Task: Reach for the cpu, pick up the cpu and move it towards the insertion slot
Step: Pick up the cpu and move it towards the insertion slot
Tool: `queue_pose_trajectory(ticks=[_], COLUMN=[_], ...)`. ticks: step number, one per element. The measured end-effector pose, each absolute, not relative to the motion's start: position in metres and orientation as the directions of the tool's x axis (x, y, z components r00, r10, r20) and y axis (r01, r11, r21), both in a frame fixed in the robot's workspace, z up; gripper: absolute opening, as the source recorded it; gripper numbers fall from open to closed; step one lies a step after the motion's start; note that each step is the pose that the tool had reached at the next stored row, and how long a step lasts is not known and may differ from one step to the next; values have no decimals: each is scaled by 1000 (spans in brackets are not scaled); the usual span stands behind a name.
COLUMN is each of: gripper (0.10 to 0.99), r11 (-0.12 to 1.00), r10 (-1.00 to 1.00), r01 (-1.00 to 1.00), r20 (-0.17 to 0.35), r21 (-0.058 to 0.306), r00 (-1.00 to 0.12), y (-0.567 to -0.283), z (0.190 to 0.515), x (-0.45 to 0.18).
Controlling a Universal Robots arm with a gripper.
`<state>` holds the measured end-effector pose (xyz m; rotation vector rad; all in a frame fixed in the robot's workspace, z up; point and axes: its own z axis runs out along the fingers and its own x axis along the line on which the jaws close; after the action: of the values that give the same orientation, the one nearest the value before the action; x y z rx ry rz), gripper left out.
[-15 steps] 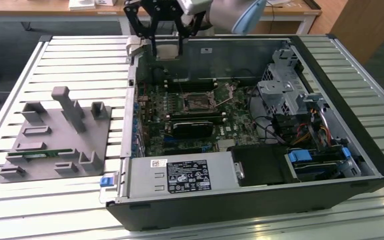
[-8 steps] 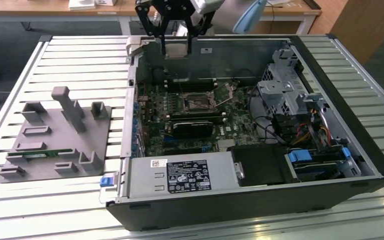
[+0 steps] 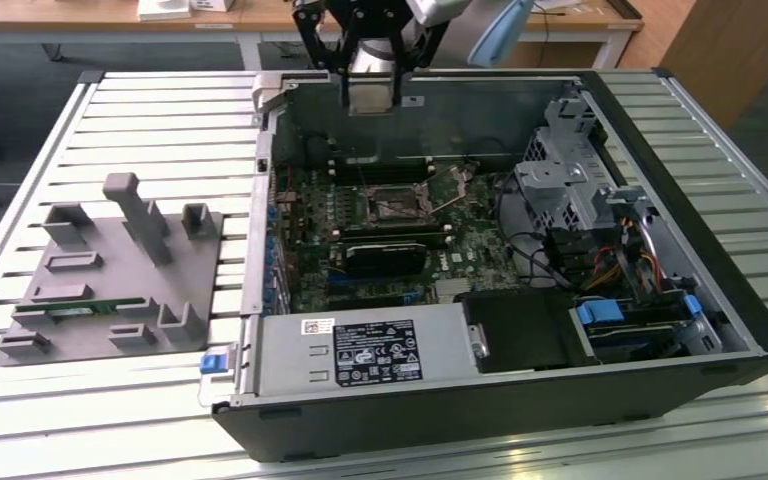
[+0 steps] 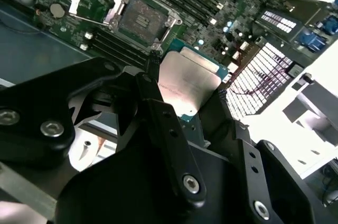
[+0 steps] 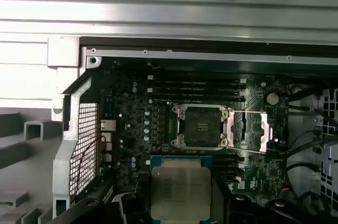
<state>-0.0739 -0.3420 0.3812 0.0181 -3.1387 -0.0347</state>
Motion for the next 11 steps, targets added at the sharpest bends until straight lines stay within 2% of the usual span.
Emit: queue_pose_trajectory(ticks=[11], gripper=[545], r11=[1000], r10=[-12], r01=[-11], r20=[3], r21=[22], r00=[-1000], y=[-327], z=[380], x=[-52])
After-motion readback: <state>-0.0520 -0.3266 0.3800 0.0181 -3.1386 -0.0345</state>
